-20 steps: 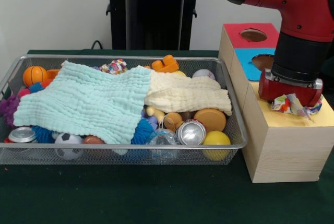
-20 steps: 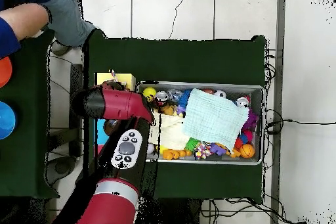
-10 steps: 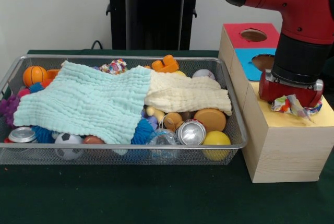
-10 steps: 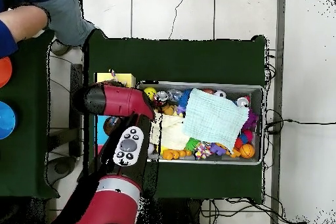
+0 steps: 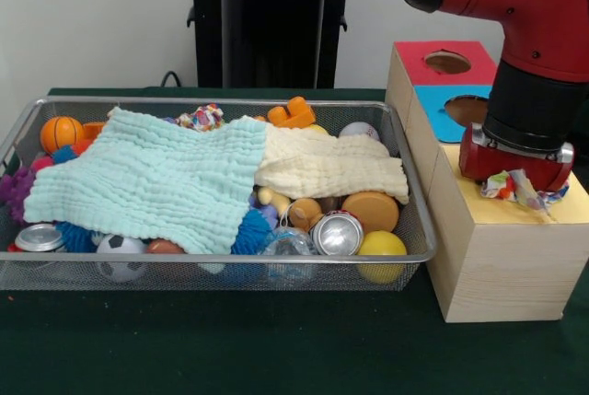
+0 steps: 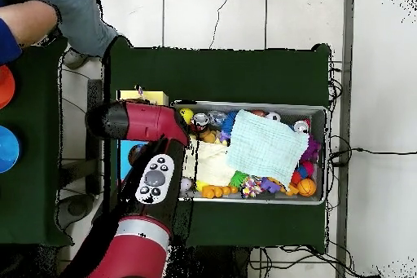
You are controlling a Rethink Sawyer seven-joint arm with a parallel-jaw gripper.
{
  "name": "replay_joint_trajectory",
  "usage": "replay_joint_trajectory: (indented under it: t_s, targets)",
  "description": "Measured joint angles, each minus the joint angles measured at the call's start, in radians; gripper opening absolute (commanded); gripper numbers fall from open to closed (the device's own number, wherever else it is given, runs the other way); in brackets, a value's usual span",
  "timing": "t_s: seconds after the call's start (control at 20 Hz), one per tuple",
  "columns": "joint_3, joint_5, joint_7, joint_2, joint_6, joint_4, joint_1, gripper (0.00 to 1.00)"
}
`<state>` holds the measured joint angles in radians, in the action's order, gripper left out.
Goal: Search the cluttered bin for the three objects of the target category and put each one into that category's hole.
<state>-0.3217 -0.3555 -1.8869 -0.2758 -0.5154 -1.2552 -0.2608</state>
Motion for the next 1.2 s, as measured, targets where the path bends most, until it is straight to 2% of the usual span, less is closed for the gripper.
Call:
replay_joint_trajectory:
  t_s: [0.35,0.4,1.2]
  targets:
    - [-0.001,0.0,0.0,0.001,-0.001,0.001,-0.001,0.0]
    - [-0.001,0.0,0.0,0.001,0.0,0.001,0.0,1.0]
    - [0.009,-0.002,0.0,0.001,-0.001,0.007,-0.001,1.0]
